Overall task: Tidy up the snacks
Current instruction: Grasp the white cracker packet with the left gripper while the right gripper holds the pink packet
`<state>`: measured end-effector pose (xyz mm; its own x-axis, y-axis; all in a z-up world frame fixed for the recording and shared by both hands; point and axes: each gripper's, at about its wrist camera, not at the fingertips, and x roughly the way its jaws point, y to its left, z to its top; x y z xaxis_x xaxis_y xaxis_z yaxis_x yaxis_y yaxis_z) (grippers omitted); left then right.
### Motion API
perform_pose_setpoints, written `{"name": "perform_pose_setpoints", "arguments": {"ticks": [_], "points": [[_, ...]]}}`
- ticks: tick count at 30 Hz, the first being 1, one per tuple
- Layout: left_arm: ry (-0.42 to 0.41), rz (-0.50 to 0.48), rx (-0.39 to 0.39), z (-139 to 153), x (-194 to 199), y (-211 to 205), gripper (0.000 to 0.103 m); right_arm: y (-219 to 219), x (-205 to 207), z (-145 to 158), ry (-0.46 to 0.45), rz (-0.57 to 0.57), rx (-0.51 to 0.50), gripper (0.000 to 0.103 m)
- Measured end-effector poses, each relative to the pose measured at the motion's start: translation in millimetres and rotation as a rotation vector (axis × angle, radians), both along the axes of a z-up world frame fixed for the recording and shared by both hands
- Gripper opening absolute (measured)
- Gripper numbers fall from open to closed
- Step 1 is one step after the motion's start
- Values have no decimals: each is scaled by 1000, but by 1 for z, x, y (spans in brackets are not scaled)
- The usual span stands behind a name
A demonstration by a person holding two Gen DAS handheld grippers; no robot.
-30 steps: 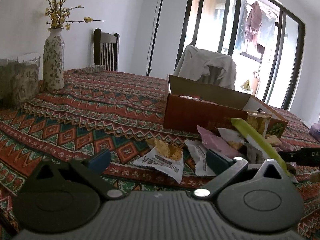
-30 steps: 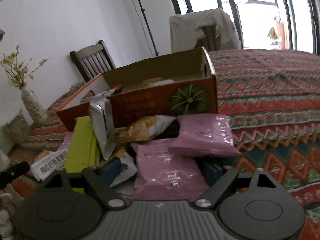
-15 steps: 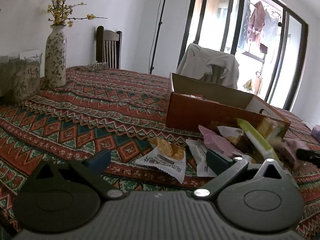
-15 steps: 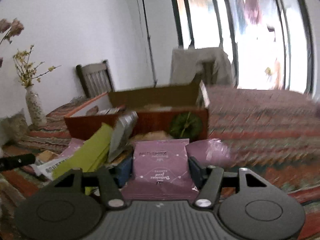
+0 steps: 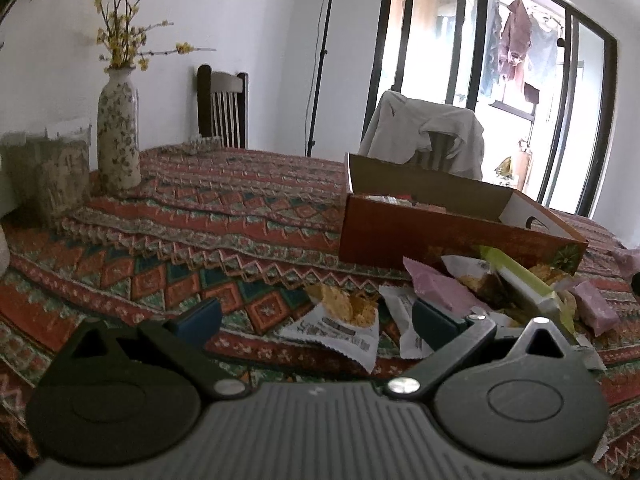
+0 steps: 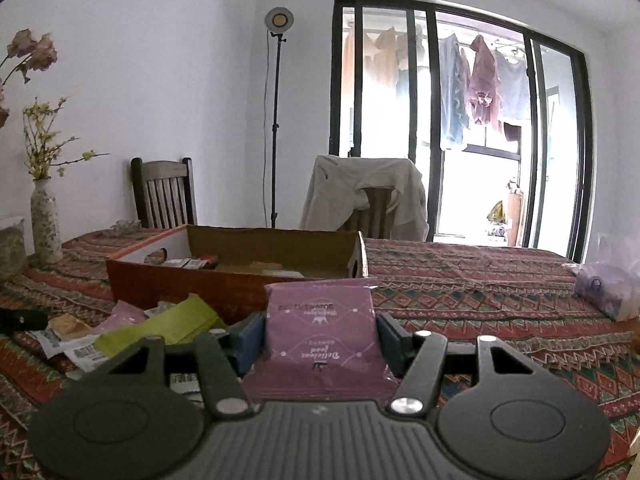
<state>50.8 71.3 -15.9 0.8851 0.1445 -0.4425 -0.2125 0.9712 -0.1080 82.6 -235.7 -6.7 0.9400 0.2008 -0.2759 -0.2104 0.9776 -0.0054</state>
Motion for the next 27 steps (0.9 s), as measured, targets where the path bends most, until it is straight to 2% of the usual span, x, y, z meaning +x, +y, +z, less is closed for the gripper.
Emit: {"name": "perform_pose_setpoints", "arguments": {"ticks": [5, 9, 15, 23, 27], "points": [[7, 1, 47, 10, 3, 6, 103, -6, 0, -2, 3, -19, 19, 60], [69, -16, 109, 7, 11, 5, 103, -9, 1, -4, 8, -25, 30, 60], [128, -65, 144, 3, 33, 3, 103, -8, 2, -5, 16, -30, 36, 60], [228, -82, 203, -14, 68, -13, 103, -11, 3, -6, 25, -38, 45, 60], [263, -82, 215, -21, 74, -16, 94, -12, 4, -6, 28, -43, 44, 60]]}}
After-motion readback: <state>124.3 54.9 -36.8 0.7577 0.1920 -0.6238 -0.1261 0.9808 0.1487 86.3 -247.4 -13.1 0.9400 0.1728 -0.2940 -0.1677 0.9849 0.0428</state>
